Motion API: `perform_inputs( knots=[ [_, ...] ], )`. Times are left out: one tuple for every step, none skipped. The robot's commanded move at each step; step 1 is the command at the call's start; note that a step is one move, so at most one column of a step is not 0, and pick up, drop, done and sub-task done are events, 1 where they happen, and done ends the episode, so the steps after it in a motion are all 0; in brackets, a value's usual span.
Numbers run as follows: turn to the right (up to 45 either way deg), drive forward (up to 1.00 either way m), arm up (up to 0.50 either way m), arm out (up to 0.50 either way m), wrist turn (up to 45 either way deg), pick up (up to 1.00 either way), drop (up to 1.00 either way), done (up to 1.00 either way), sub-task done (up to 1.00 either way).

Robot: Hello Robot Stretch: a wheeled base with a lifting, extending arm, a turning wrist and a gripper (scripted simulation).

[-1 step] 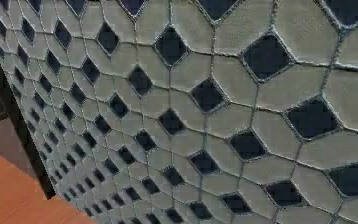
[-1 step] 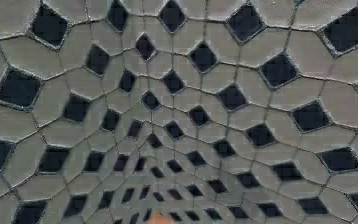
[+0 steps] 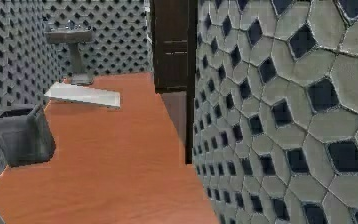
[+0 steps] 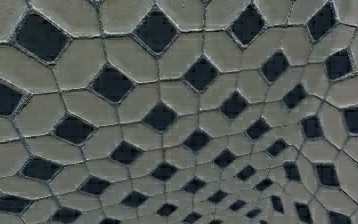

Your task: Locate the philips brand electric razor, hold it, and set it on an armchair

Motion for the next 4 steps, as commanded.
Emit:
perform_inputs(
  knots=[
    [-27.0,0.00,0.00,0.00,0.0,0.00,0.00,0.00,0.00],
    [0.0,0.35,0.00,0.00,0.0,0.00,0.00,0.00,0.00],
    [9.0,0.00,0.00,0.00,0.0,0.00,0.00,0.00,0.00],
    [0.0,1.00,0.00,0.00,0.0,0.00,0.00,0.00,0.00]
  ],
)
